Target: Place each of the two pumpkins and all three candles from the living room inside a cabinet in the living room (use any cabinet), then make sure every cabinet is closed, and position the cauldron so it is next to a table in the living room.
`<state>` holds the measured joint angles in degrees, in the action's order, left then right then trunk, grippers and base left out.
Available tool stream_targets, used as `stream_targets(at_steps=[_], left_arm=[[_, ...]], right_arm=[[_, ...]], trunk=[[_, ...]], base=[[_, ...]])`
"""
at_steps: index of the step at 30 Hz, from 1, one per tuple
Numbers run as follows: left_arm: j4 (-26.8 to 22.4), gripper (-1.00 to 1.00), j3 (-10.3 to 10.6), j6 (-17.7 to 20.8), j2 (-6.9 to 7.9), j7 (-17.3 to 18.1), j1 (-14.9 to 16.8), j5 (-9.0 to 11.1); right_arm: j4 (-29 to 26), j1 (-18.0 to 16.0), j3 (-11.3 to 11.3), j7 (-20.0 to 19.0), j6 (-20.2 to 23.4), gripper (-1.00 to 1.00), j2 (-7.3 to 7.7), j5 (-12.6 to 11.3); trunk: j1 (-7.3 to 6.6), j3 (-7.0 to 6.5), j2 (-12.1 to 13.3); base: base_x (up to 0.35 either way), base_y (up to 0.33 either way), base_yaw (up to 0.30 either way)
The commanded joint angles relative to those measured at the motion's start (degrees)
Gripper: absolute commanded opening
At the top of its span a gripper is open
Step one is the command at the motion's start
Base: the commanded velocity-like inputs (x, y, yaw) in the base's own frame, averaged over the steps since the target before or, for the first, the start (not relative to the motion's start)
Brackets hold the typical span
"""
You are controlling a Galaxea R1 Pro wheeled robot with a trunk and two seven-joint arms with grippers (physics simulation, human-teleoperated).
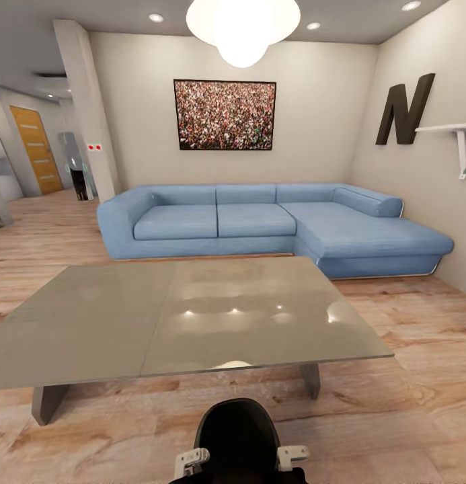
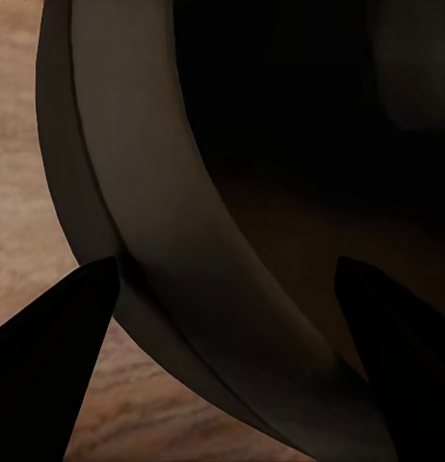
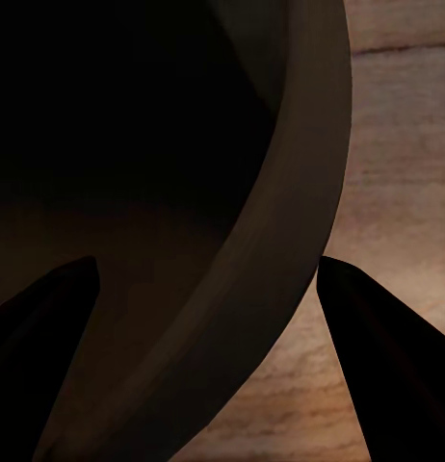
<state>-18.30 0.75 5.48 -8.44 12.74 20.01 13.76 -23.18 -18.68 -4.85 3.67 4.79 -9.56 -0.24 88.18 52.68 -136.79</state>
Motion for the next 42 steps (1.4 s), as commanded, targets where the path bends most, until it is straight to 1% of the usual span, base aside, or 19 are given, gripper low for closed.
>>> stream_targets(at_steps=[1,20,42], left_arm=[[-0.25,-1.00,0.93,0.07,0.27,0.09,0.03,0.83],[-0.29,-1.00,0.92,0.14,0.27,0.20,0.03,0.83],[-0.29,-1.00,0.92,0.14,0.27,0.18,0.03,0.83]], right_arm=[[0.01,-0.04,-1.04,-1.12,0.40,-1.00,0.07,-0.81],[0.04,-0.04,-1.04,-1.12,0.40,-1.00,0.07,-0.81],[0.04,-0.04,-1.04,-1.12,0.40,-1.00,0.07,-0.81]], trunk=[[-0.02,0.04,-0.03],[-0.02,0.04,-0.03],[-0.02,0.04,-0.03]], base=[[0.000,0.000,0.000],[0.022,0.000,0.000],[0.108,0.000,0.000]])
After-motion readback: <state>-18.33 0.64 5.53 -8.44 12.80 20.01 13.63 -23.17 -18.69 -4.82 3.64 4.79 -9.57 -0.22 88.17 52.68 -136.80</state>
